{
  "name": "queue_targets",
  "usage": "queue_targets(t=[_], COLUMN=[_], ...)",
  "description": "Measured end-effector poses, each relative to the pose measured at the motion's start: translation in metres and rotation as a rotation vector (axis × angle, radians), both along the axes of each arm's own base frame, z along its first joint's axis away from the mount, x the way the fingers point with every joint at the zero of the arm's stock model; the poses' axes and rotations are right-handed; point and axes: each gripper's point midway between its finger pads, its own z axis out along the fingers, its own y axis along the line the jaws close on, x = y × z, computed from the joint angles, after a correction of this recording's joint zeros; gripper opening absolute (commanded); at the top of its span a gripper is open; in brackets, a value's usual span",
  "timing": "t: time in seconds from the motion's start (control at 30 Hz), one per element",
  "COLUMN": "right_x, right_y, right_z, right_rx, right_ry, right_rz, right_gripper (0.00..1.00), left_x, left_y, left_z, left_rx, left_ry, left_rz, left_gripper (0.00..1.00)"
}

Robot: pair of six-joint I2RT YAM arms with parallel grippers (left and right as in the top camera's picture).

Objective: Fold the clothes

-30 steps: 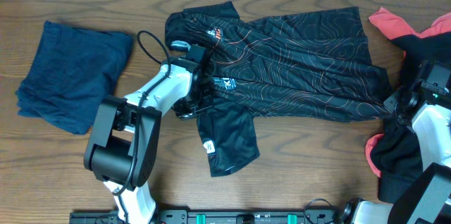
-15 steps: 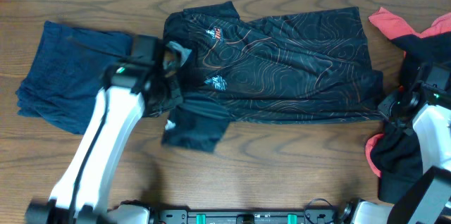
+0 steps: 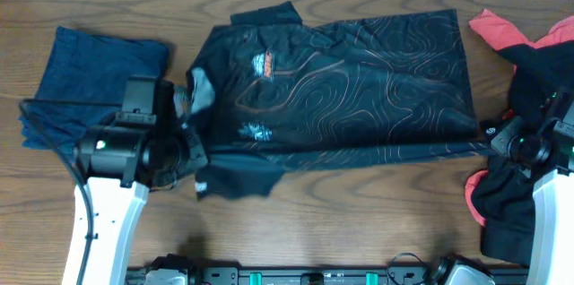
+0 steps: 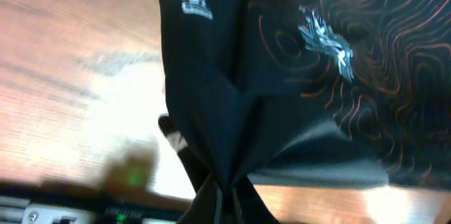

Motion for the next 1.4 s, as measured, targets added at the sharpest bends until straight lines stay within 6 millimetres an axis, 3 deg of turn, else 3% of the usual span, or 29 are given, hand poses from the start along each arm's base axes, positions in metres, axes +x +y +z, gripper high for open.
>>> queue_targets(t=[0.27,0.57,0.8,1.13,1.4], right_x=[-0.014,-0.006,-0.011,-0.042,-0.057], right_y=[0.006,0.003,0.005,0.015,0.018], right_z=[0.014,0.037,0.033,0.014,-0.001], right_rx=[-0.012,-0.061,-0.053,-0.006,0.02], right_ry=[-0.022,-0.131,-0.102,0.047,0.16], right_rz=[0.003,0.006,0.013,0.006,0.001], right_gripper=[0.01,0.01,0.01,0.01,0.01], left_x=[-0.025,-0.002,-0.01,-0.051,-0.066], left_y=[0.018,0.019,0.019,0.017,0.018], left_z=[0.015,0.031,0.027,0.014,0.011], left_rx=[0.034,0.033,0.036,0.027,0.033], left_ry=[-0.037,-0.184,-0.15,0.027,0.091], left_rz=[0.054,0.061,0.06,0.051,0.051], left_gripper=[0.06,0.06,0.06,0.06,0.06])
